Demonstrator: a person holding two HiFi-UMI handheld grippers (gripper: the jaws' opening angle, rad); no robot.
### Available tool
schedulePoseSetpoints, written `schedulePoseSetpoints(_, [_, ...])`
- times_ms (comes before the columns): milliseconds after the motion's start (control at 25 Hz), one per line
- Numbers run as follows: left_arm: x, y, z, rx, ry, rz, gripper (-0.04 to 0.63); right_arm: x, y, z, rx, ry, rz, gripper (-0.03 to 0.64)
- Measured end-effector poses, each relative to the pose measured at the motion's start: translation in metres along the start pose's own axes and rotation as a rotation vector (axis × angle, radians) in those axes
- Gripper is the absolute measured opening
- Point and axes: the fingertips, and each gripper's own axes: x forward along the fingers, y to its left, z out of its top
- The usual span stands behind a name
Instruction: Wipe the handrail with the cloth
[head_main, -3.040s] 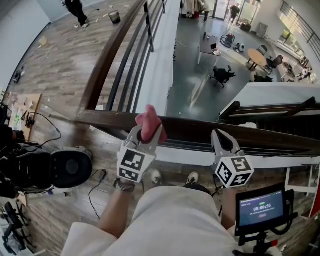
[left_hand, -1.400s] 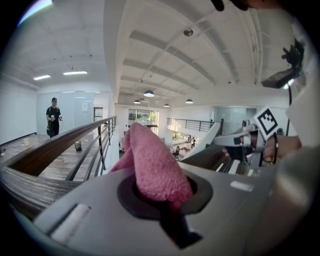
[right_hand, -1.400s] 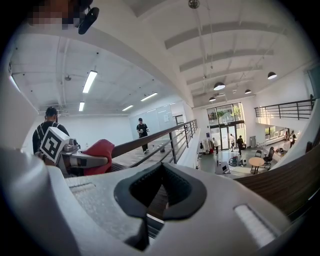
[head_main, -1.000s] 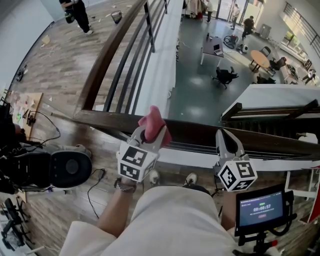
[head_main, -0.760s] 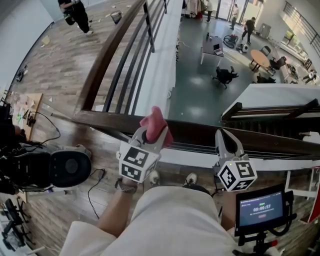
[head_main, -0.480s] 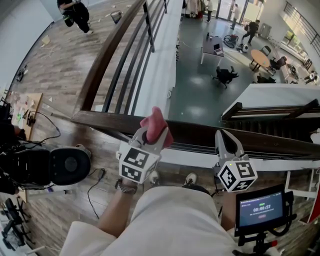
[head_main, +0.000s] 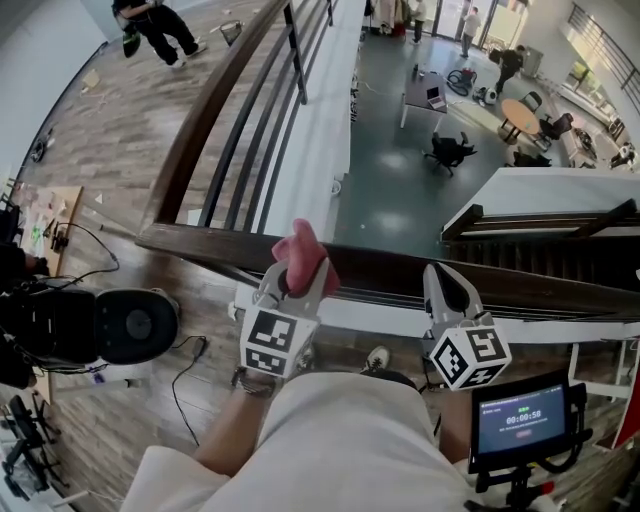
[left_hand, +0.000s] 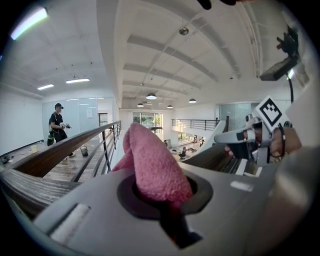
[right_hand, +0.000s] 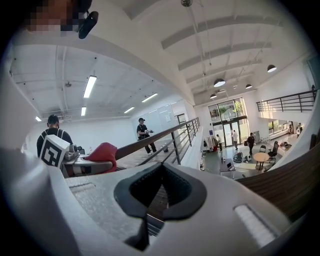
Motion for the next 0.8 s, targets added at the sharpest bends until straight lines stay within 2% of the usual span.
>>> schedulePoseSetpoints(160, [-0.005,0.001,-0.001,0.027,-0.024,0.053,0.035,-0.003,0.003,-0.001,-0.002,-0.001,0.012,0.003])
schedulePoseSetpoints(320, [0.006,-0.012,0.012,0.080,-0.019,0.096,0.035,-0.010,-0.014,0.011,-0.005,-0.006,0.036,0.003])
schedulePoseSetpoints(600, [-0.018,0.010,-0.008,0.038,0.014,0.079,0.035,-0.007,0.025,-0.004,-0.027,0.010,0.079,0.003])
schedulePoseSetpoints(800, [0.008,-0.014,0.009,0.024,0.065,0.088,0.034,-0.013,-0.002,0.006,-0.020,0.037,0.116,0.003])
